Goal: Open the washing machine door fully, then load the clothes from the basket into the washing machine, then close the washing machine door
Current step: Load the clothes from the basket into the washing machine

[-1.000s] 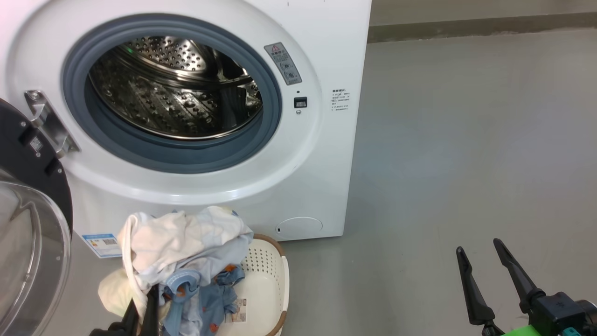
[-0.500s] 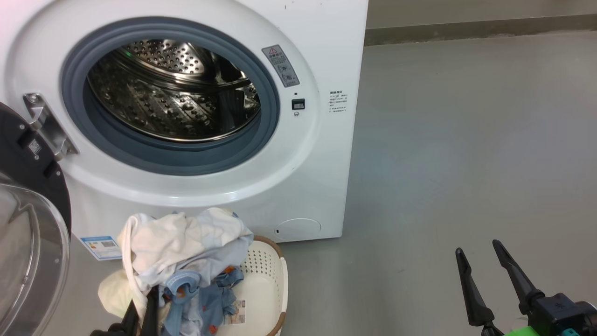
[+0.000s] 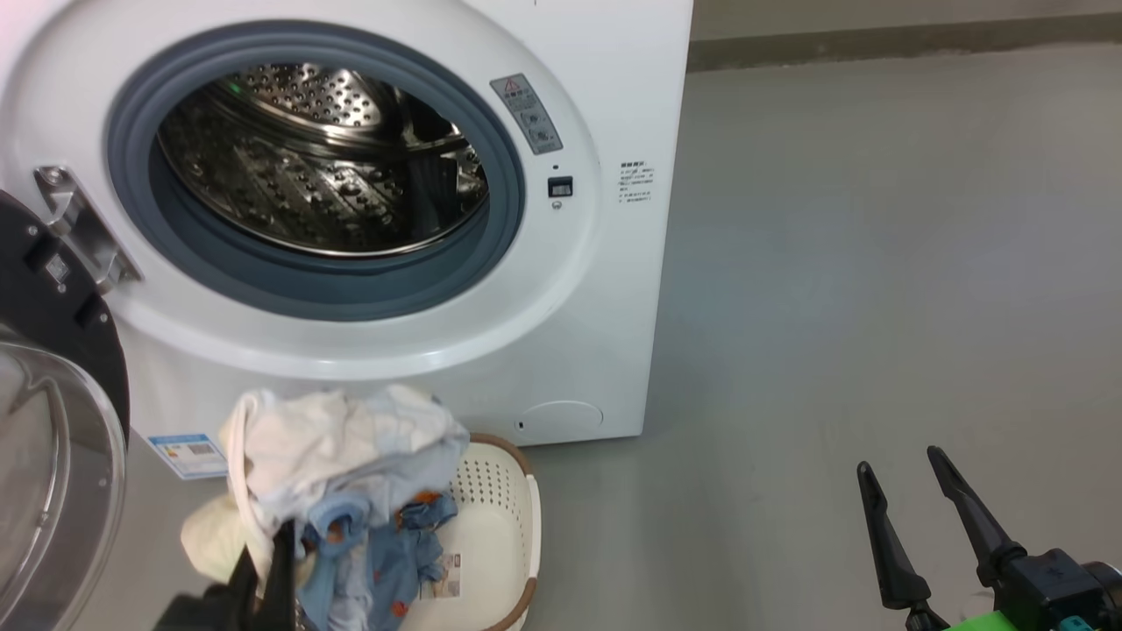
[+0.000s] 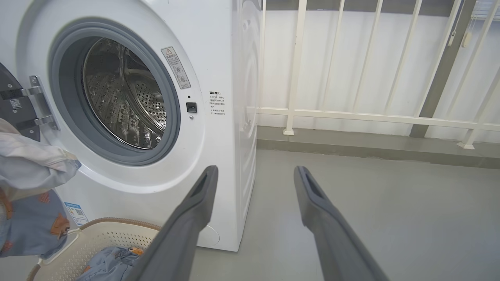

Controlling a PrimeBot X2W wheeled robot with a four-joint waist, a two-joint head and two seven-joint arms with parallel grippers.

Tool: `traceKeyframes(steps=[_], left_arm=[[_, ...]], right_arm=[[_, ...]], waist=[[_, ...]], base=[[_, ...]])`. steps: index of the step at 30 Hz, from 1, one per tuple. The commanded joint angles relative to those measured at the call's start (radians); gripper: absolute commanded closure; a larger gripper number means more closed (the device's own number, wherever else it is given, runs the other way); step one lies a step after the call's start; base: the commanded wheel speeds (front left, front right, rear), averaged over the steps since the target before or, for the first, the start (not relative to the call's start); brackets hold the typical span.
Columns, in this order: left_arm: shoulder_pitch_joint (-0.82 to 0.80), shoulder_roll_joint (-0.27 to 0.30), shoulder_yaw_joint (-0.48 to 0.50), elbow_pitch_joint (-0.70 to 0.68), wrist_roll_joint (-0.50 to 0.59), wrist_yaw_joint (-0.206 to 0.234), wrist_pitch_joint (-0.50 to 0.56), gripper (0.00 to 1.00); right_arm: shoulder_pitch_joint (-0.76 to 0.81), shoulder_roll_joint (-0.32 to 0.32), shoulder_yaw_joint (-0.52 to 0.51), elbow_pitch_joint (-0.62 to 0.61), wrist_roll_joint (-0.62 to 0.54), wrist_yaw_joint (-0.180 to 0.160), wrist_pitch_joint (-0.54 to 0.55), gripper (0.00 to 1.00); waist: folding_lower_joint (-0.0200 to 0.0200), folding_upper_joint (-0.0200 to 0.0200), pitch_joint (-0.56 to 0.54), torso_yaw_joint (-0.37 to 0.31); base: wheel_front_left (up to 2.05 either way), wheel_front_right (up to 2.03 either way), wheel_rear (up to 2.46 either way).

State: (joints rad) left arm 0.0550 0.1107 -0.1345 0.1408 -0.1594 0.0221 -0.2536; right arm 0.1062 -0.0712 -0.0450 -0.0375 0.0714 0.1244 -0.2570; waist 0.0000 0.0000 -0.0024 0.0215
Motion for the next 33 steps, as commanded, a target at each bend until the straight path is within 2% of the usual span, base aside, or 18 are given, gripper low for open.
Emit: traceKeyframes(steps=[1,8,19,25,33], left_arm=[[-0.084,0.010,0.036,0.002,-0.001,-0.006,-0.008,1.00],[-0.234,0.005,0.048,0.147,-0.038,-0.030,-0.007,1.00],[-0.604,0.026,0.059,0.492,-0.101,-0.102,0.020,1.00],[-0.844,0.084,0.065,0.645,-0.142,-0.134,0.081,1.00],[-1.126,0.186,0.043,0.753,-0.192,-0.151,0.208,1.00]], right_arm=[[-0.019,-0.012,0.024,-0.034,0.004,0.006,-0.004,0.00],[-0.050,-0.024,0.031,-0.052,0.007,0.006,0.004,0.00],[-0.176,-0.032,0.075,-0.079,0.010,0.006,0.000,0.00],[-0.262,-0.020,0.104,-0.075,0.018,0.006,-0.004,0.00],[-0.353,0.003,0.133,-0.082,0.038,0.006,-0.004,0.00]], waist=[[0.0000,0.0000,0.019,0.005],[0.0000,0.0000,0.097,0.005],[0.0000,0.0000,0.337,-0.042],[0.0000,0.0000,0.482,-0.100],[0.0000,0.0000,0.615,-0.183]], base=[[0.00,0.00,0.00],[0.00,0.00,0.00],[0.00,0.00,0.00],[0.00,0.00,0.00],[0.00,0.00,0.00]])
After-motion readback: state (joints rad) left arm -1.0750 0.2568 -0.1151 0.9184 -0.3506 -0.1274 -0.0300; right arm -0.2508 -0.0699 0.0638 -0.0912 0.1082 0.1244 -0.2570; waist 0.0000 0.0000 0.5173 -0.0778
